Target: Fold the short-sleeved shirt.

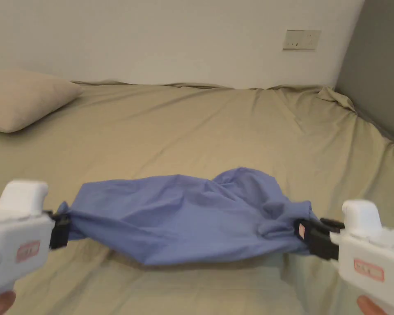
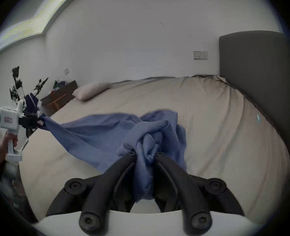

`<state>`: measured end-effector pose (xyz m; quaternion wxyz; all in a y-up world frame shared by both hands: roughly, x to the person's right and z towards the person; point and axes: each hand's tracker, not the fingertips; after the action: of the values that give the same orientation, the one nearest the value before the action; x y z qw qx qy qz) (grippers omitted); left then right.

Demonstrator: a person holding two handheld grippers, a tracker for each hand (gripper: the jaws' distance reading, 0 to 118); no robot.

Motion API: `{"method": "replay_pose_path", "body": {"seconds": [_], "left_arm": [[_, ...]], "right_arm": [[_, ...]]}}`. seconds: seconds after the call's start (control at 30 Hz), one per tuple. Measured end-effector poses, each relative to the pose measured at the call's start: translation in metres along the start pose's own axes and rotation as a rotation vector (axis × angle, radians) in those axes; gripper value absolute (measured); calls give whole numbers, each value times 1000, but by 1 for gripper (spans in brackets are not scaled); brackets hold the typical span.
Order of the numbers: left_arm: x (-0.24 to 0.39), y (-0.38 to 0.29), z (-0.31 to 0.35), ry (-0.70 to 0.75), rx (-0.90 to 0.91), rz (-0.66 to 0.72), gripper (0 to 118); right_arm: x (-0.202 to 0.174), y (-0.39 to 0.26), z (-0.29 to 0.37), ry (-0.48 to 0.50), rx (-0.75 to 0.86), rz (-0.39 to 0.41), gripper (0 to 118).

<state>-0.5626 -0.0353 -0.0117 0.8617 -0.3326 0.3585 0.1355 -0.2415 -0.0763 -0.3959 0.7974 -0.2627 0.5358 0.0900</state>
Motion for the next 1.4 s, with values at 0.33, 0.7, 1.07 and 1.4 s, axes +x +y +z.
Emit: {"method": "replay_pose_path", "body": {"seconds": [0.33, 0.7, 1.07, 1.4], "left_arm": [[14, -173, 118, 56, -152, 109, 1], [14, -230, 111, -19, -321, 162, 8], [35, -162, 282, 13, 39, 209, 90], [67, -156, 276, 72, 33, 84, 0]], "right_arm": [[-18, -141, 151, 3, -125, -88, 13], [-24, -173, 167, -44, -252, -84, 29], [-86, -75, 294, -150, 36, -93, 101], [-120, -88, 282, -193, 33, -27, 3]]}}
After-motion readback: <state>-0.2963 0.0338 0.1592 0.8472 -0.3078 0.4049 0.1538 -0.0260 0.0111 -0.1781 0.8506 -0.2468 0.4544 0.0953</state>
